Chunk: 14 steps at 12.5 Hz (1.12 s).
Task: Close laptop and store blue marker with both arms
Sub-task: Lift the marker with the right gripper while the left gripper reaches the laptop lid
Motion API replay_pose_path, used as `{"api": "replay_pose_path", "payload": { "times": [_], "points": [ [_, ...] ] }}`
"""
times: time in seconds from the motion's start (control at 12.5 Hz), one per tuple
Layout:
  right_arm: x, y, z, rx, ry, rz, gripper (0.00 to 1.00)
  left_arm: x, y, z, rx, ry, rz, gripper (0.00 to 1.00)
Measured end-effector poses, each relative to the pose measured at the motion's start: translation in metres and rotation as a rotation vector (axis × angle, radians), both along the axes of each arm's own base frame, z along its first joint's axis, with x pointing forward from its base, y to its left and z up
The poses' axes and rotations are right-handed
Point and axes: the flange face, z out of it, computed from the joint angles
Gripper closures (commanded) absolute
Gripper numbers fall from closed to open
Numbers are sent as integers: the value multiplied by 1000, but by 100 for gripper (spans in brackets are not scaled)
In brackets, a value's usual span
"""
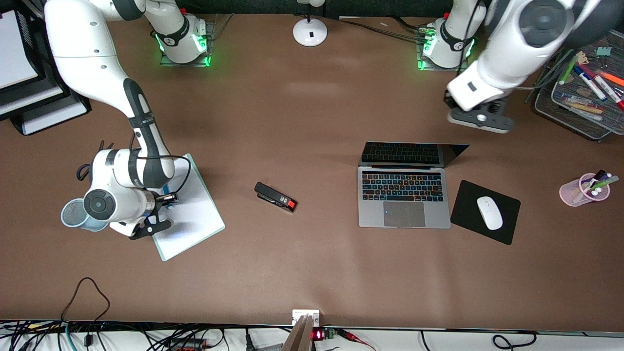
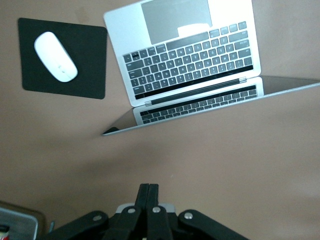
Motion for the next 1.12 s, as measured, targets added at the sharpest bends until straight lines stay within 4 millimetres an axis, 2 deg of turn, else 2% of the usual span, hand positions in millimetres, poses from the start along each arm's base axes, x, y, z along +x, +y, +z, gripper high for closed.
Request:
{"api": "replay_pose_path", "payload": {
  "times": [0.24, 0.4, 0.48, 0.64, 0.88, 0.96, 1.12],
  "points": [
    [0, 0, 0, 0, -1, 1, 52, -23, -12, -54, 8, -39, 1, 98],
    [0, 4, 0, 1, -2, 6, 53, -27, -14, -76, -7, -86, 30, 98],
    [0, 6, 0, 1, -2, 9, 61, -27, -15, -88, -18, -110, 46, 99],
    [-1, 8, -1, 3, 0, 9, 62, -25, -17, -111, -48, -147, 64, 99],
    [-2, 7, -6, 12, 6, -4, 63, -13, -19, -132, -96, -192, 76, 100],
    [-2, 6, -6, 11, 7, -5, 65, -10, -21, -136, -110, -205, 81, 100],
    [-1, 4, -6, 11, 7, -7, 79, -4, -22, -143, -133, -229, 85, 100]
  ]
}}
